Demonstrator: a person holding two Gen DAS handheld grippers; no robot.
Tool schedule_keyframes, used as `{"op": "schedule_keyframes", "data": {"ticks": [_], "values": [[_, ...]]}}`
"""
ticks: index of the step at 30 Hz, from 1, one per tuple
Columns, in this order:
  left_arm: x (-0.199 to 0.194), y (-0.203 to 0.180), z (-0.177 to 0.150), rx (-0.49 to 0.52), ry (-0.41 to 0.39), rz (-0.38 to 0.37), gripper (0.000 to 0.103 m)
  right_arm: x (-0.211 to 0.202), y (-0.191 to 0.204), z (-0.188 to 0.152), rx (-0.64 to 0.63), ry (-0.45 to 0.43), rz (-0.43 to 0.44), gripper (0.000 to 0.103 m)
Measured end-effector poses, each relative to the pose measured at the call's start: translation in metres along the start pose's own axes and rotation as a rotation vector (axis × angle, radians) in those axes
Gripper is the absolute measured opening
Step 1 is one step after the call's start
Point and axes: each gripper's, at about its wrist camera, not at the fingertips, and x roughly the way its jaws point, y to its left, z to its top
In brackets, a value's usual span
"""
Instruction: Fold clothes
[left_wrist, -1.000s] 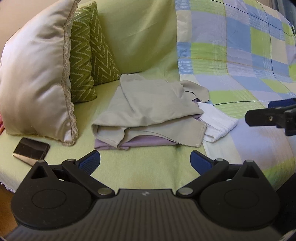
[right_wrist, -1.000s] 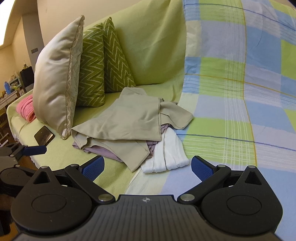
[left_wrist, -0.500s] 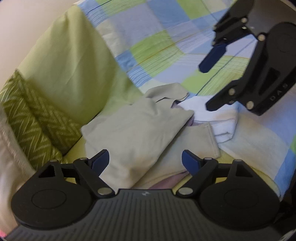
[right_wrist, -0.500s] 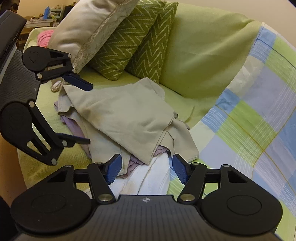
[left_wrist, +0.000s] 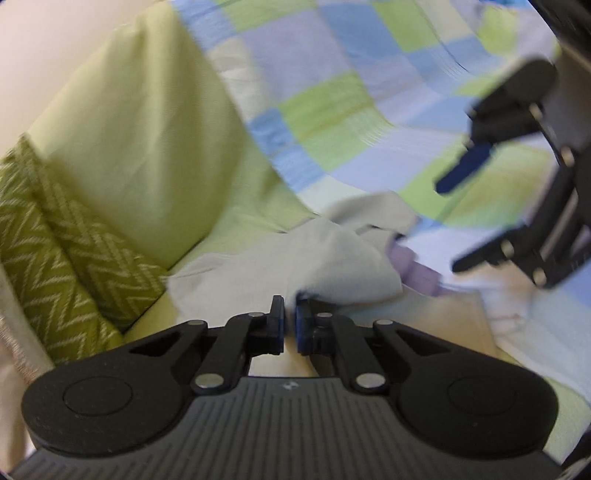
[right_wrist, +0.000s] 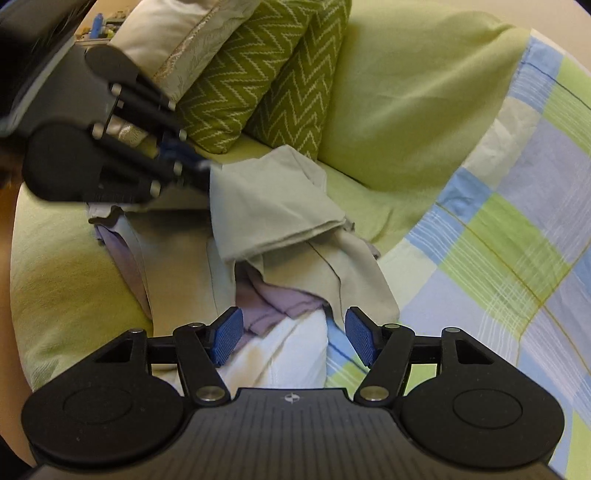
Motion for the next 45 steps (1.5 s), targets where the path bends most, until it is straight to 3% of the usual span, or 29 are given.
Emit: {"op": "schedule_keyframes", "data": {"ticks": [3,12,14,19,22,24,27,31,35,40,43,45], "values": [[-0.009,0.027,0.001,-0.036,-0.011,0.056,0.004,0.009,0.003,0.010,-0.053,-0.019,-0.011,0.075],[-0.040,0.056,-0.014,-0.067,-0.039,0.077,0.004,0.062,0.003,0.060,-0.286,-0.109,-0.095,0.080],[-0.046,0.062,-0.018,-0.095,-0.051,0.076,0.004,0.073,-0.007,0.074,-0.216,-0.112,-0.063,0.080],[-0.055,0.081,-0.025,-0.145,-0.061,0.129,0.004,0.089,-0.043,0.086,0.178,-0.064,0.121,0.081],[-0.061,0.092,-0.029,-0.152,-0.057,0.151,0.004,0.077,-0.045,0.075,0.235,-0.054,0.169,0.098],[-0.065,0.094,-0.033,-0.152,-0.055,0.155,0.004,0.069,-0.045,0.065,0.260,-0.057,0.211,0.101],[-0.069,0.094,-0.036,-0.175,-0.058,0.160,0.004,0.062,-0.044,0.054,0.253,-0.046,0.124,0.100],[-0.073,0.086,-0.037,-0.169,-0.064,0.144,0.004,0.056,-0.077,0.036,0.448,-0.056,0.097,0.090],[-0.064,0.070,-0.036,-0.105,-0.050,0.121,0.004,0.060,-0.100,0.012,0.496,0.011,0.028,0.085],[-0.052,0.060,-0.035,-0.086,-0.037,0.111,0.004,0.067,-0.125,-0.013,0.665,0.022,0.057,0.082],[-0.046,0.058,-0.034,-0.085,-0.032,0.113,0.004,0.075,-0.131,-0.018,0.698,0.025,0.069,0.070],[-0.044,0.059,-0.033,-0.089,-0.029,0.115,0.004,0.077,-0.132,-0.018,0.703,0.018,0.086,0.040]]}}
